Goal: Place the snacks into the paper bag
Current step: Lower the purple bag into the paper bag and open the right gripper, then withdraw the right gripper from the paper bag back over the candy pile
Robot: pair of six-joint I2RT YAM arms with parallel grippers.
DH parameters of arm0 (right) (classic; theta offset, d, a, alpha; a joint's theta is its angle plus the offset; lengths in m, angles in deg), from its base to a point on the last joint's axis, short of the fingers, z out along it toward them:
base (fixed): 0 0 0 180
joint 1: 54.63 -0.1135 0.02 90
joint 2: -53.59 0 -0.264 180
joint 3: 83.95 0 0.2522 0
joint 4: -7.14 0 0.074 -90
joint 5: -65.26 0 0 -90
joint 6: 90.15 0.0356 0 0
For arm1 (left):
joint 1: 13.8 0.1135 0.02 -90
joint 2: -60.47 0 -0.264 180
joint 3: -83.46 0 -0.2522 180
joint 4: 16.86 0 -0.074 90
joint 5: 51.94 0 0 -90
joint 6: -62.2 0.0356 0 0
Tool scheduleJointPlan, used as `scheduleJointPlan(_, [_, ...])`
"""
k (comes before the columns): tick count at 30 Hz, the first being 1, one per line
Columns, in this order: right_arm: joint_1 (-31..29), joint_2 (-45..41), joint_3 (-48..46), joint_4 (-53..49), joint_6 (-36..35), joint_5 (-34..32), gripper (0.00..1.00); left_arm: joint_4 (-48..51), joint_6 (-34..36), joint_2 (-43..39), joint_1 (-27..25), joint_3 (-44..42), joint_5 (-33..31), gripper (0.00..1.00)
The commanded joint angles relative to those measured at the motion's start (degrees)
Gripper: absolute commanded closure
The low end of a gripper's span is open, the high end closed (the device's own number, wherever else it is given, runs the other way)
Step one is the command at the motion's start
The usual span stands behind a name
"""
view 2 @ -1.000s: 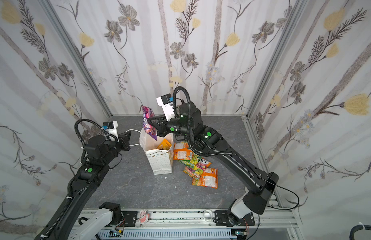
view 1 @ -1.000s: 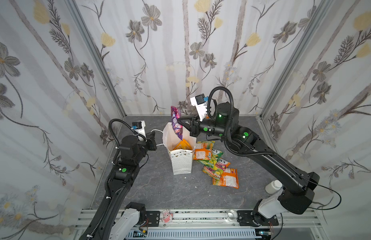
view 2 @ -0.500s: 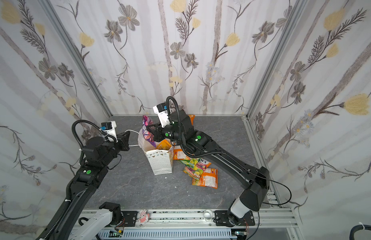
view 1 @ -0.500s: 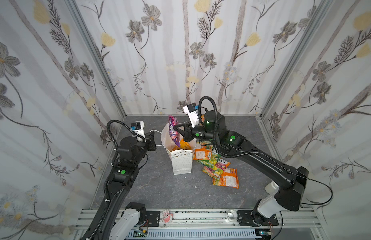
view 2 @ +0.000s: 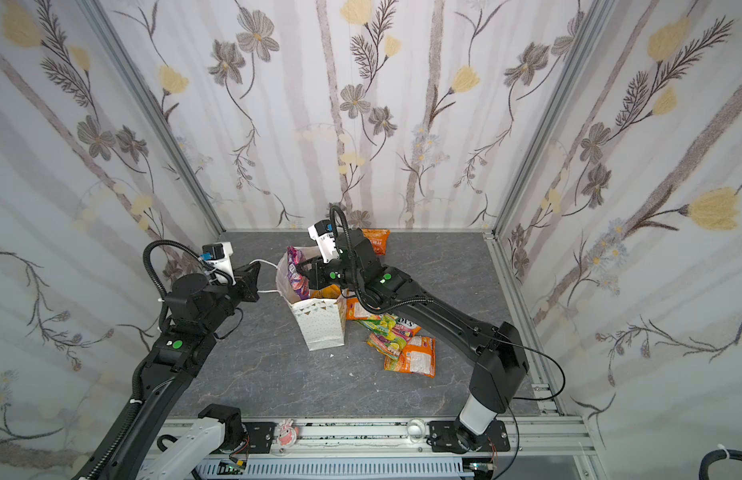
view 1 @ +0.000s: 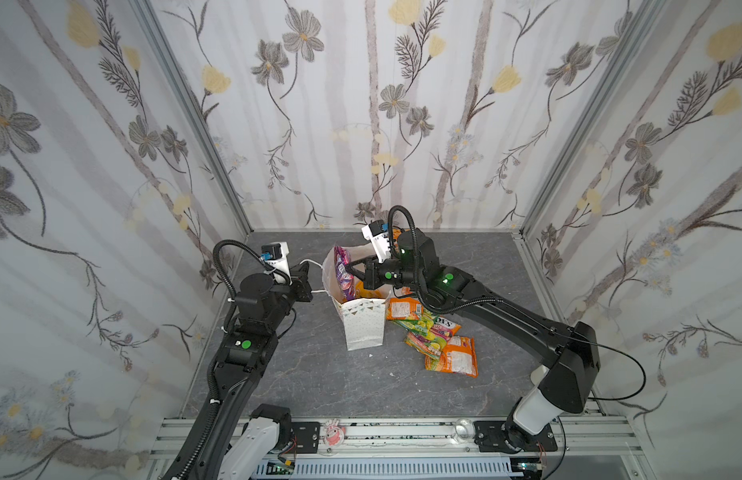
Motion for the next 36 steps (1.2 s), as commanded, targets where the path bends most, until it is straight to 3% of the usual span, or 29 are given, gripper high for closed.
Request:
scheduleJointPlan(1, [0.11,0.60,-0.23,5.89,1.87,2.82,1.00,-2.12,0.21,-0.31,0.12,-0.25,-0.63,1.00])
scheduleJointPlan(16, [0.94,4.40,0.96,2.91,0.89,0.92,1.00,-2.17,0.41,-0.08,0.09,-0.38,-1.00,1.00])
scheduleJointPlan(21, [0.89,5.36,3.00,0.39,-0.26,0.41,0.88,-2.21,0.50,-0.27,0.12,-0.53,-1.22,1.00])
scheduleJointPlan(23, [0.83,5.70,3.62,-0.45,-0.56,0.18,0.78,-2.21,0.50,-0.24,0.07,-0.57,-1.42,1.00])
scheduleJointPlan(36, [-0.72,1.57,7.33,-6.54,-5.08,-2.63,0.76,-2.73,0.44,0.07,0.07,-0.69,-1.69,1.00])
